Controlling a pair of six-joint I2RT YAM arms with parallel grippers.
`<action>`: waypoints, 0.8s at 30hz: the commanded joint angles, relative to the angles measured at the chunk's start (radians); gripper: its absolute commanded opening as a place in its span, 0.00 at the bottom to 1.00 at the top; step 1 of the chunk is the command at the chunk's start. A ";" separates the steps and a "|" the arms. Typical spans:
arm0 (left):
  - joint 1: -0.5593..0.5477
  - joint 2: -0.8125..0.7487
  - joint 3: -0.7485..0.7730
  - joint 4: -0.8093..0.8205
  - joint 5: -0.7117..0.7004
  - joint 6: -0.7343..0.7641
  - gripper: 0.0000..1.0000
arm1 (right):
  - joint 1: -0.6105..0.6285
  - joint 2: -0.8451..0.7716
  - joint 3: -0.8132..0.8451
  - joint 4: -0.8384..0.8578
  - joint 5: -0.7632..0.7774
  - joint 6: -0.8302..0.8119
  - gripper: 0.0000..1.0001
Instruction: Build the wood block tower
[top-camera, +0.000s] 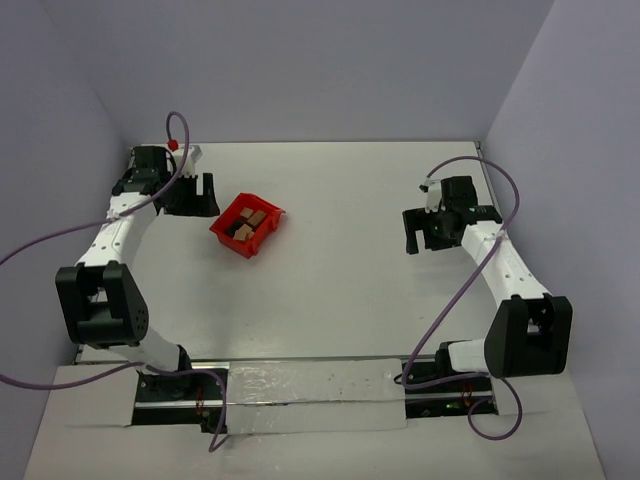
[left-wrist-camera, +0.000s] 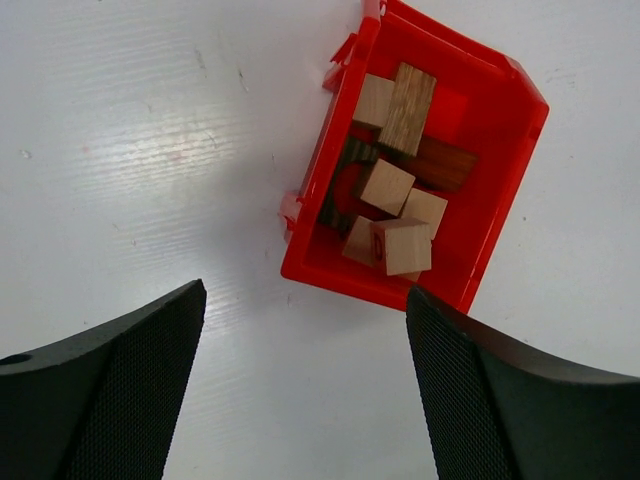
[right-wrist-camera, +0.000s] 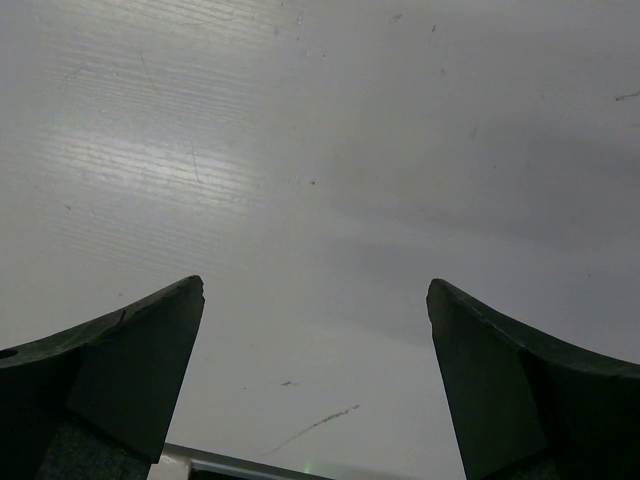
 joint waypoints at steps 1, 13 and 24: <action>-0.028 0.059 0.075 0.026 0.000 0.010 0.85 | 0.003 0.024 0.019 0.029 0.026 0.019 1.00; -0.096 0.179 0.088 0.091 -0.039 -0.013 0.73 | 0.003 0.061 0.045 0.030 0.053 0.030 1.00; -0.139 0.300 0.147 0.135 -0.124 -0.017 0.56 | 0.003 0.049 0.010 0.038 0.065 0.048 1.00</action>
